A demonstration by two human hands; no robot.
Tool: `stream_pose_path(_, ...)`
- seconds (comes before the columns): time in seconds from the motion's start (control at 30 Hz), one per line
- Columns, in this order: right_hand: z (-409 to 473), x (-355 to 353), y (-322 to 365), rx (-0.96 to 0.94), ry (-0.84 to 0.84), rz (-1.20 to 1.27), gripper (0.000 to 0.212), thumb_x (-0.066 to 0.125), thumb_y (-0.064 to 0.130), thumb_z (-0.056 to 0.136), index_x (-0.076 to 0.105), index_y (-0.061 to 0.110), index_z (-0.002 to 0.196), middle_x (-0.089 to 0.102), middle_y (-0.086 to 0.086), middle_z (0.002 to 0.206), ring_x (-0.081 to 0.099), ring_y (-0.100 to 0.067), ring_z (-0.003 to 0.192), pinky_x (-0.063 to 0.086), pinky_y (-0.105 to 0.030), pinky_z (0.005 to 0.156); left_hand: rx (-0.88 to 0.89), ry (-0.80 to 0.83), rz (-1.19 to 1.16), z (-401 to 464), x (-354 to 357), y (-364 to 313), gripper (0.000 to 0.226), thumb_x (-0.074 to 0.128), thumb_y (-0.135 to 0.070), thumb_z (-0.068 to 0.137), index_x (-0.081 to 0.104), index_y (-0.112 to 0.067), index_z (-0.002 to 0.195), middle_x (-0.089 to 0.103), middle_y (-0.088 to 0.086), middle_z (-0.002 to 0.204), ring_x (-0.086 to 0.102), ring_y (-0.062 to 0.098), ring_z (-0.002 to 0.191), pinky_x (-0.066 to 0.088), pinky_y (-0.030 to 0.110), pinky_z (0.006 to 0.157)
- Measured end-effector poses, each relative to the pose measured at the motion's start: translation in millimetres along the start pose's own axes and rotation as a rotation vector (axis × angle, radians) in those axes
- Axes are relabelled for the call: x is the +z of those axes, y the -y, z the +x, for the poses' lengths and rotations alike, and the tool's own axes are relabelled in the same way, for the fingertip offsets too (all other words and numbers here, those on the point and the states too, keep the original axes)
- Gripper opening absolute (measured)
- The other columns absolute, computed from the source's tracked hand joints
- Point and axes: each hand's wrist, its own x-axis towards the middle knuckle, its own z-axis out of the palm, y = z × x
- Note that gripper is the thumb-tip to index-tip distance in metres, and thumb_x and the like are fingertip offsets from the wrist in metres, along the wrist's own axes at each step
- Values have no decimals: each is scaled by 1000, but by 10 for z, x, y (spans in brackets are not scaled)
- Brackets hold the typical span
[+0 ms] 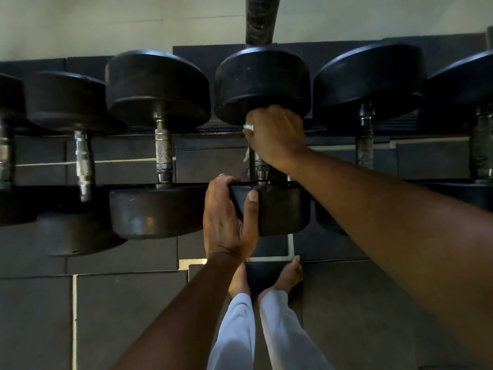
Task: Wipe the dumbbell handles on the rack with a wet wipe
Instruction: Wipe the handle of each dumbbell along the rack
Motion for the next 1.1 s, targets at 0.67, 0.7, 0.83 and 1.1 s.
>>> stream_pose_path(0.67,-250,123,-283,902,135,1276,9,81,25,97,75,23,91,78,-3,91,74,-19,82,66,-37,78,0,-8,22,-11,13,22,39,47,-44,105,58,-8,116,54,2,111,56,17,102,42,22,91)
stream_pose_path(0.7,-224,96,-277,937,135,1300,6,79,19,98,75,19,93,79,-6,93,75,-20,81,66,-35,75,1,-7,26,-12,13,27,39,47,-44,105,58,-8,116,54,2,111,56,17,102,43,23,91)
stream_pose_path(0.83,-71,52,-227,991,146,1334,19,63,-2,97,72,13,90,64,-5,78,58,-14,60,52,-24,50,-15,4,29,-11,21,48,41,48,-44,104,59,-7,118,54,3,112,56,21,102,46,31,89)
stream_pose_path(1.1,-251,-99,-416,817,324,1597,45,56,-17,98,70,7,134,74,-10,127,73,-20,114,64,-25,80,-17,5,42,-11,23,53,42,48,-44,104,59,-6,118,55,4,111,57,20,102,46,30,90)
